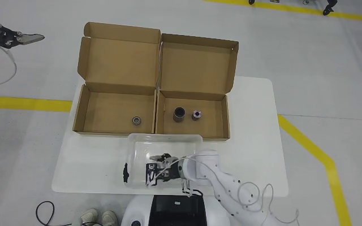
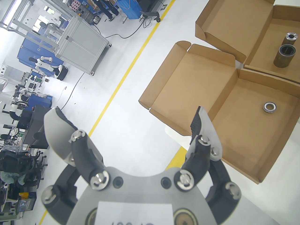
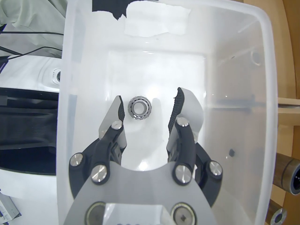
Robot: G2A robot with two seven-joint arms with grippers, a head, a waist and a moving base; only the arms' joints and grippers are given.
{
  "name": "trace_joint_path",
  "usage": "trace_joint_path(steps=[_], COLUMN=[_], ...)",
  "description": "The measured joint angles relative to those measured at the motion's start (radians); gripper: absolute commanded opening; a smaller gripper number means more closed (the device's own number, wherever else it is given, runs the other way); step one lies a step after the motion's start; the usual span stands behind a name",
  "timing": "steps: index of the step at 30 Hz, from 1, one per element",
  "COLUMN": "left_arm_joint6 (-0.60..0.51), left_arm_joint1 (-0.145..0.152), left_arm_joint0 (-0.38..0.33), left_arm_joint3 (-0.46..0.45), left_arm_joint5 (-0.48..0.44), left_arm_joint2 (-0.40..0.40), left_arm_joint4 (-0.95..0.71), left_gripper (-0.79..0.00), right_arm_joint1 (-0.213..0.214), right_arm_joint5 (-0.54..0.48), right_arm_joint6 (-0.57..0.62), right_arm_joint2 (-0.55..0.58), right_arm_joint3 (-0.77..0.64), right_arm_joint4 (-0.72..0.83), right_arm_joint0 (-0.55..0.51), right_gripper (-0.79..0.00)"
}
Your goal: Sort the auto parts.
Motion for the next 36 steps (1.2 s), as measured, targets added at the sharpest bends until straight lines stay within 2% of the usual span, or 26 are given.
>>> trace_joint_path(steps=[5,12,23,30,33,34,36], left_arm_joint6=[0.000,0.000,0.000,0.000,0.000,0.000,0.000], left_arm_joint1=[0.000,0.000,0.000,0.000,0.000,0.000,0.000], left_arm_joint0=[0.000,0.000,0.000,0.000,0.000,0.000,0.000], left_arm_joint3=[0.000,0.000,0.000,0.000,0.000,0.000,0.000], left_arm_joint5=[0.000,0.000,0.000,0.000,0.000,0.000,0.000], left_arm_joint2=[0.000,0.000,0.000,0.000,0.000,0.000,0.000], left_arm_joint4=[0.000,0.000,0.000,0.000,0.000,0.000,0.000], left_gripper=[0.000,0.000,0.000,0.000,0.000,0.000,0.000], right_arm_joint1=[-0.013,-0.024,-0.016,-0.018,-0.020,-0.020,-0.019], right_arm_joint5=[0.032,0.073,0.092,0.133,0.154,0.161,0.181], right_arm_joint6=[0.040,0.091,0.140,0.131,0.127,0.124,0.111], right_arm_joint2=[-0.050,-0.090,-0.115,-0.137,-0.148,-0.150,-0.154], right_arm_joint3=[0.038,0.067,0.047,0.070,0.078,0.078,0.067], right_arm_joint4=[0.009,0.020,-0.016,-0.057,-0.071,-0.076,-0.094], right_arm_joint0=[0.034,0.064,0.054,0.066,0.069,0.070,0.066], right_gripper=[-0.360,-0.363,-0.397,-0.468,-0.566,-0.659,-0.773])
